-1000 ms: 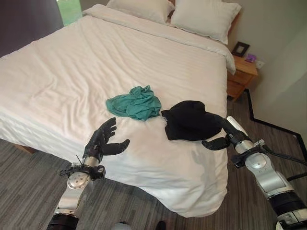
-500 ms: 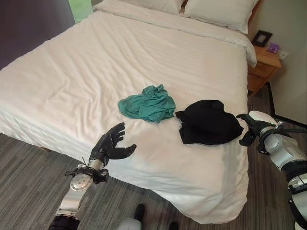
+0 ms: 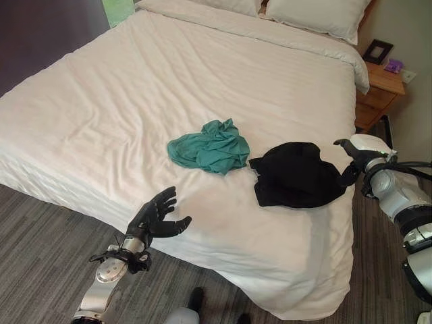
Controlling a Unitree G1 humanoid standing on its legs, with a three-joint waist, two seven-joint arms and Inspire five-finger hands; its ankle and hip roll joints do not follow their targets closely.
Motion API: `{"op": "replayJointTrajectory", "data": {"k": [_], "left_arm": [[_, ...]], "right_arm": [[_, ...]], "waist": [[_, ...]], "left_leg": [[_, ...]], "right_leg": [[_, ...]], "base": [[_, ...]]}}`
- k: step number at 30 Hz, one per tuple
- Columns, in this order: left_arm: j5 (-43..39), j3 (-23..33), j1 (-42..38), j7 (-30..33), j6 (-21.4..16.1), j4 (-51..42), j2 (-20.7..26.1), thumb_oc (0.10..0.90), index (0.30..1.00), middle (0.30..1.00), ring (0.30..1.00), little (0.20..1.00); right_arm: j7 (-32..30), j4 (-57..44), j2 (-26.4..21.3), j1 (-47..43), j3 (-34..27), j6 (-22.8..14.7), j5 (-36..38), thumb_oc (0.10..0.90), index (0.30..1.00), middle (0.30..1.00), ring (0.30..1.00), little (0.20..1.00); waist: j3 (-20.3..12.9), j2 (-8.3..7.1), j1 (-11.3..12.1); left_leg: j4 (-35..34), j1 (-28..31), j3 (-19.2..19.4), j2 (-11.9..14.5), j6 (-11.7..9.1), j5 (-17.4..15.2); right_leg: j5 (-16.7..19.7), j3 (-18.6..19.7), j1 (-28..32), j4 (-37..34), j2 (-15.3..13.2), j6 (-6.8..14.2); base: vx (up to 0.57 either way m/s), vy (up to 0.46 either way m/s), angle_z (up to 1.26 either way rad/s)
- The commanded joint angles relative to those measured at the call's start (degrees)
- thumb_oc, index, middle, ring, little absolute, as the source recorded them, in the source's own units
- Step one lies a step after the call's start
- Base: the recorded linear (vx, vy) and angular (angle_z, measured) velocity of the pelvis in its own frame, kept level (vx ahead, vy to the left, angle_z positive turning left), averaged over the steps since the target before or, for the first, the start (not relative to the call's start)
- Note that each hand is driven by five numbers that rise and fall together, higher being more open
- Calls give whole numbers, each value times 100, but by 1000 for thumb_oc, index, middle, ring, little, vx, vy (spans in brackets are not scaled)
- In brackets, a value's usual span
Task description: Pick up bed clothes into laundry basket.
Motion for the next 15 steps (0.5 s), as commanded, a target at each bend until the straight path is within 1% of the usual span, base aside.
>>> {"op": "replayJointTrajectory", "data": {"k": [1,4,6,7,9,11,13,15], "left_arm": [[-217,-339,-180,-111,-450,-713,178,800,900,900,900,900],[-242,-336,-155,-47,-451,-797,173,800,900,900,900,900],[-484,-282,2,-16,-456,-961,113,800,900,900,900,900],[-521,-283,150,-34,-461,-1141,170,800,900,900,900,900],[-660,-381,248,-108,-445,-1335,244,800,900,900,900,900],[-723,-424,258,-140,-438,-1396,300,800,900,900,900,900],[-745,-501,206,-141,-462,-1483,380,800,900,900,900,900],[-749,-596,73,-98,-454,-1500,371,800,900,900,900,900]], "right_arm": [[-441,116,-381,-1100,471,-9,156,800,900,900,900,900],[-434,203,-262,-1164,598,-14,121,800,900,900,900,900],[-568,272,-209,-1211,576,11,151,800,900,900,900,900],[-666,402,-171,-1242,556,22,152,800,900,900,900,900],[-782,652,-127,-1352,578,21,162,800,900,900,900,900],[-841,780,-90,-1420,595,10,205,800,900,900,900,900],[-924,1034,-15,-1364,548,-14,310,800,900,900,900,900],[-866,1465,220,-905,196,-85,802,800,900,900,900,900]], "waist": [[-640,-72,162],[-594,-73,197],[-523,-79,254],[-412,-72,338],[-292,-57,410],[-244,-53,431],[-69,-1,493],[103,78,582]], "left_leg": [[-5,-75,-338,-31,-88,-104],[-5,-108,-366,-31,-84,-94],[-5,-180,-403,-44,-66,-77],[-5,-282,-443,-62,-41,-56],[-5,-412,-477,-83,-26,-20],[-5,-503,-487,-89,-24,6],[-5,-686,-539,-123,-22,70],[-5,-858,-639,-142,-31,145]], "right_leg": [[259,-15,-118,62,95,293],[260,-36,-146,62,99,292],[276,-44,-209,62,96,292],[309,-57,-313,62,97,294],[349,-63,-451,62,95,296],[367,-74,-534,62,94,294],[413,-93,-710,62,91,290],[450,-192,-857,62,83,273]], "base": [[-1,12,6],[0,3,1],[-73,-17,1],[-116,-21,3],[-120,-20,2],[-80,-9,7],[-128,-2,18],[-87,1,13]]}}
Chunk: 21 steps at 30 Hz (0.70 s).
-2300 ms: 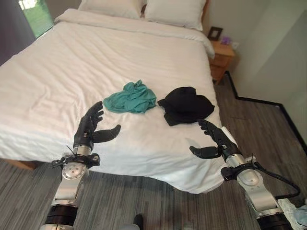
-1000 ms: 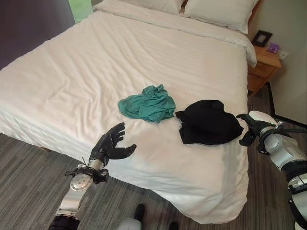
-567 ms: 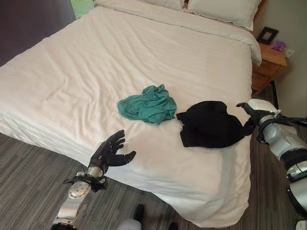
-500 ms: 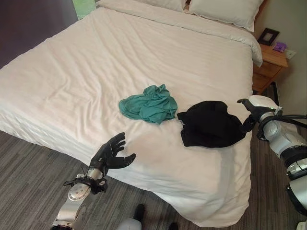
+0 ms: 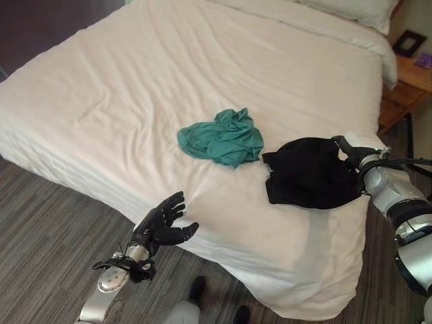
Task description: Pick up bed clothes into laundry basket.
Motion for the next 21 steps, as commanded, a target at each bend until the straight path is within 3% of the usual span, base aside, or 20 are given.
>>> {"op": "replayJointTrajectory", "data": {"k": [1,5,6,7,9,10,11,14,16,19,21], "left_arm": [[-125,-203,-316,-90,-435,-838,126,800,900,900,900,900],[44,-81,-357,-114,-400,-824,84,800,900,900,900,900],[64,6,-330,-118,-409,-854,74,800,900,900,900,900],[64,5,-314,-118,-406,-863,87,800,900,900,900,900],[90,204,-262,-126,-406,-909,124,800,900,900,900,900],[217,449,-284,-136,-447,-950,223,800,900,900,900,900],[217,443,-274,-136,-444,-957,232,800,900,900,900,900],[469,797,-658,-48,-517,-1045,550,800,900,900,900,900],[1030,926,-1214,39,-504,-1077,1021,800,900,900,900,900],[1820,612,-2495,50,-433,-719,1978,800,900,900,900,900],[1950,269,-3329,130,-388,-195,2304,800,900,900,900,900]], "right_arm": [[-371,312,-286,-642,-180,-29,658,800,900,900,900,900],[57,399,516,585,-778,-151,1381,800,900,900,900,900],[153,316,737,934,-884,-179,1530,579,568,568,568,568],[151,302,744,959,-896,-174,1528,400,300,300,300,300],[227,-218,970,1497,-1081,-216,1720,400,300,300,300,300],[325,-1027,1049,2053,-1253,-262,1812,400,300,300,300,300],[328,-1063,1045,2087,-1272,-243,1807,400,300,300,300,300],[456,-2503,990,3168,-1820,-316,1947,400,300,300,300,300],[584,-3288,1008,3904,-2165,-331,1978,400,300,300,300,300],[764,-3690,1099,4443,-2324,-321,2076,400,300,300,300,300],[904,-3894,1172,4635,-2289,-313,2177,400,300,300,300,300]], "waist": [[142,148,204],[276,220,270],[266,221,264],[255,210,267],[238,201,202],[206,190,99],[203,186,107],[94,176,-113],[-14,211,-279],[-154,222,-509],[-92,175,-588]], "left_leg": [[-77,-159,-447,-148,-65,13],[-77,-251,-562,-128,-81,64],[-77,-235,-562,-124,-84,52],[-77,-232,-563,-124,-84,49],[-77,-174,-539,-114,-92,27],[-77,-109,-497,-92,-107,-5],[-77,-101,-497,-93,-107,-8],[-77,51,-448,-74,-158,-51],[-77,171,-428,-45,-210,-93],[-34,339,-390,44,-273,-134],[749,258,-318,57,-351,-184]], "right_leg": [[412,-39,-270,26,15,318],[369,-140,-334,26,32,304],[345,-138,-319,26,42,300],[341,-139,-316,26,42,299],[304,-122,-265,26,65,284],[249,-94,-205,26,76,279],[246,-94,-197,26,76,278],[167,-105,-28,26,92,255],[97,-137,117,26,103,244],[0,-157,279,74,137,218],[-31,-144,338,173,118,172]], "base": [[-50,-5,7],[2,-10,14],[37,-7,11],[46,-14,8],[25,-3,0],[0,0,0],[46,-5,-1],[61,-11,-4],[77,-14,5],[64,-50,5],[-18,-58,0]]}}
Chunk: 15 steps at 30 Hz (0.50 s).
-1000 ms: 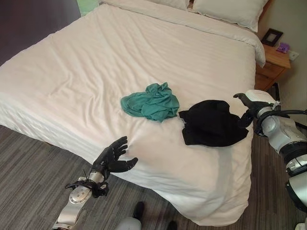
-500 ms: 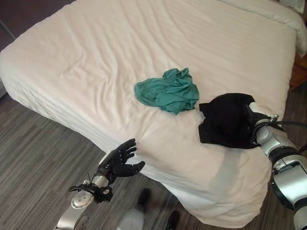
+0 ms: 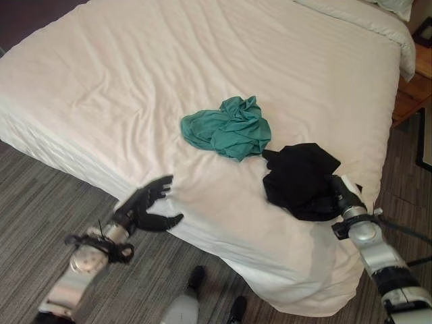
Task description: Pick up bed clothes into laundry basket.
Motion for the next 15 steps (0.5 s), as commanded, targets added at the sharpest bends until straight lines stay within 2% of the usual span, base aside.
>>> {"op": "replayJointTrajectory", "data": {"k": [1,2,3,4,6,7,9,10,13,15], "left_arm": [[286,-186,-1515,161,-563,101,41,800,900,900,900,900],[323,-300,-1804,190,-518,332,175,800,900,900,900,900],[500,-781,-2551,265,-503,838,421,800,900,900,900,900],[563,-941,-2807,296,-427,1017,519,800,900,900,900,900],[892,-1551,-3645,247,-363,1421,810,800,900,900,900,900],[990,-1762,-3947,301,-361,1630,963,800,900,900,900,900],[1306,-2419,-4824,330,-356,2157,962,800,900,900,900,900],[1296,-2526,-4932,335,-368,2207,945,800,900,900,900,900],[1361,-2804,-5386,454,-311,2774,756,800,900,900,900,900],[1501,-2855,-5438,455,-277,2789,723,800,900,900,900,900]], "right_arm": [[724,-409,93,599,697,13,167,400,300,300,300,300],[798,-500,107,660,765,26,228,400,300,300,300,300],[896,-552,117,620,835,63,292,400,300,300,300,300],[898,-570,86,663,819,66,373,400,300,300,300,300],[923,-668,38,854,770,39,437,400,300,300,300,300],[977,-727,74,925,735,75,409,400,300,300,300,300],[964,-668,120,1083,750,72,343,400,300,300,300,300],[963,-672,152,1095,721,74,341,400,300,300,300,300],[1001,-592,335,1238,749,132,273,400,300,300,300,300],[1016,-610,357,1237,783,150,212,400,300,300,300,300]], "waist": [[-365,175,-209],[-326,158,-259],[-276,145,-196],[-326,153,-275],[-431,184,-383],[-525,194,-389],[-733,225,-593],[-728,193,-563],[-947,140,-730],[-969,113,-730]], "left_leg": [[864,-76,-157,14,-203,-202],[1193,-192,-148,-4,-247,-176],[1475,-477,-478,-98,-272,-129],[1243,-614,-477,-26,-255,-184],[872,-716,-261,117,-251,-6],[671,-555,-242,143,-214,-86],[441,-311,-113,181,-174,-43],[423,-303,-110,182,-173,-37],[49,169,168,200,-61,-114],[11,236,259,209,-45,-141]], "right_leg": [[57,17,-20,211,73,141],[66,63,12,253,78,113],[77,229,70,292,56,137],[86,265,111,260,12,180],[143,303,160,222,6,255],[104,383,163,246,0,308],[71,485,169,299,-52,331],[66,488,165,304,-54,332],[71,803,192,323,-91,400],[87,869,199,294,-98,420]], "base": [[-46,-55,-1],[-38,9,-6],[-22,45,-4],[40,116,-20],[103,110,-26],[132,143,-19],[140,159,-32],[111,126,-40],[173,167,-27],[105,104,-53]]}}
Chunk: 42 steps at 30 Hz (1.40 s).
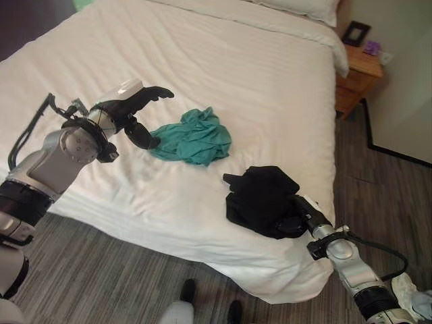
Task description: Pick up bed clothes into laundry basket.
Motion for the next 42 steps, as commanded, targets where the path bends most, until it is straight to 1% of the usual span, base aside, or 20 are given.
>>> {"op": "replayJointTrajectory", "data": {"k": [1,2,5,7,8,13,14,18,20,25,28,29,30,32,35,37,39,40,41,42], "left_arm": [[342,199,-796,404,-262,418,-170,800,900,900,900,900],[612,111,-841,430,-188,413,-171,800,900,900,900,900],[757,21,-948,465,-130,552,-124,800,900,900,900,900],[961,-228,-1218,493,-116,670,-76,800,900,900,900,900],[962,-239,-1228,494,-117,675,-78,800,900,900,900,900],[1164,-254,-1195,483,-41,805,-154,800,900,900,900,900],[1161,-245,-1219,543,-16,881,-214,800,900,900,900,900],[1179,-365,-1510,693,39,1228,-360,800,900,900,900,900],[1136,-471,-1830,831,72,1583,-428,800,900,900,900,900],[1024,-808,-2708,1211,116,2341,-505,800,900,900,900,900],[987,-1014,-3076,1291,124,2701,-543,800,900,900,900,900],[939,-1063,-3206,1313,137,2944,-579,800,900,900,900,900],[954,-1114,-3309,1323,149,3089,-622,800,900,900,900,900],[1136,-1437,-3685,1387,153,3249,-665,800,900,900,900,900],[1074,-1521,-3857,1464,159,3357,-735,800,900,900,900,900],[1465,-1915,-4007,1347,196,3579,-757,800,900,900,900,900],[1608,-2046,-4007,1260,206,3653,-777,800,900,900,900,900],[1689,-2098,-4004,1275,218,3661,-783,800,900,900,900,900],[2045,-2271,-3923,1140,273,3501,-767,800,900,900,900,900],[2047,-2273,-3928,1139,277,3496,-766,800,900,900,900,900]], "right_arm": [[281,3,-283,858,377,116,-159,400,300,300,300,300],[299,-17,-265,853,407,135,-215,400,300,300,300,300],[293,25,-236,883,397,147,-202,400,300,300,300,300],[318,1,-223,952,424,162,-244,400,300,300,300,300],[318,-1,-218,955,422,163,-245,400,300,300,300,300],[321,-60,-243,1107,351,180,-285,400,300,300,300,300],[281,-74,-249,1102,315,164,-268,400,300,300,300,300],[227,-85,-270,1058,327,139,-228,400,300,300,300,300],[218,-119,-284,1033,363,137,-192,400,300,300,300,300],[122,-35,-347,908,458,85,-85,400,300,300,300,300],[103,-17,-366,805,495,64,-44,400,300,300,300,300],[84,-11,-364,783,521,48,-37,400,300,300,300,300],[71,0,-379,776,532,38,-30,400,300,300,300,300],[19,39,-405,712,534,0,19,400,300,300,300,300],[-40,77,-396,636,568,-50,58,400,300,300,300,300],[-62,74,-425,569,641,-68,39,400,300,300,300,300],[-67,65,-415,566,664,-79,27,400,300,300,300,300],[-79,66,-415,573,665,-86,26,400,300,300,300,300],[-104,70,-420,620,623,-112,12,400,300,300,300,300],[-104,70,-417,617,620,-112,12,400,300,300,300,300]], "waist": [[-748,219,-79],[-785,147,-127],[-812,87,-138],[-809,-33,-182],[-813,-39,-178],[-752,-230,-284],[-696,-301,-312],[-545,-442,-391],[-423,-536,-465],[-81,-680,-633],[33,-747,-694],[114,-803,-738],[156,-822,-763],[253,-851,-810],[361,-862,-849],[491,-833,-867],[542,-838,-875],[582,-824,-882],[701,-777,-850],[688,-781,-859]], "left_leg": [[-744,172,-256,176,-97,383],[-775,233,-153,192,-65,327],[-807,273,-57,217,-48,287],[-807,262,16,247,-32,235],[-807,259,19,247,-31,233],[-807,165,58,280,-25,201],[-807,122,65,306,-25,206],[-807,-12,51,338,-21,237],[-807,-113,50,360,-12,265],[-745,-408,30,398,7,352],[-696,-532,37,413,14,373],[-623,-632,36,427,20,364],[-569,-689,24,425,27,352],[-457,-855,3,431,27,343],[-365,-1022,-20,424,31,334],[-273,-1130,-11,437,43,285],[-252,-1177,-3,428,48,306],[-236,-1207,-9,419,52,304],[-186,-1242,-28,414,59,259],[-188,-1274,-33,406,58,291]], "right_leg": [[-4,94,112,217,-74,547],[35,226,102,140,-52,578],[65,305,92,84,-25,595],[99,349,48,25,11,623],[99,352,44,26,11,624],[115,393,-91,2,81,633],[117,400,-152,2,110,629],[165,394,-307,2,170,623],[213,419,-414,2,206,617],[362,497,-718,21,246,614],[414,523,-841,43,257,610],[461,558,-915,51,262,608],[481,566,-954,56,262,604],[522,574,-1057,73,255,600],[553,572,-1182,98,247,594],[581,578,-1264,116,251,601],[608,585,-1307,124,246,610],[607,579,-1329,127,241,612],[587,550,-1344,148,233,616],[602,546,-1374,149,226,618]], "base": [[77,89,-62],[92,98,-57],[42,44,-39],[24,24,-23],[15,6,-21],[-15,-11,-8],[-47,-41,-3],[-50,-34,-3],[-76,-32,-4],[-83,-14,-10],[-45,0,-1],[-29,-5,-4],[-19,-10,-6],[-32,-7,-1],[-19,1,2],[0,0,0],[-10,11,-7],[0,13,-11],[-10,10,-11],[-17,8,-6]]}}
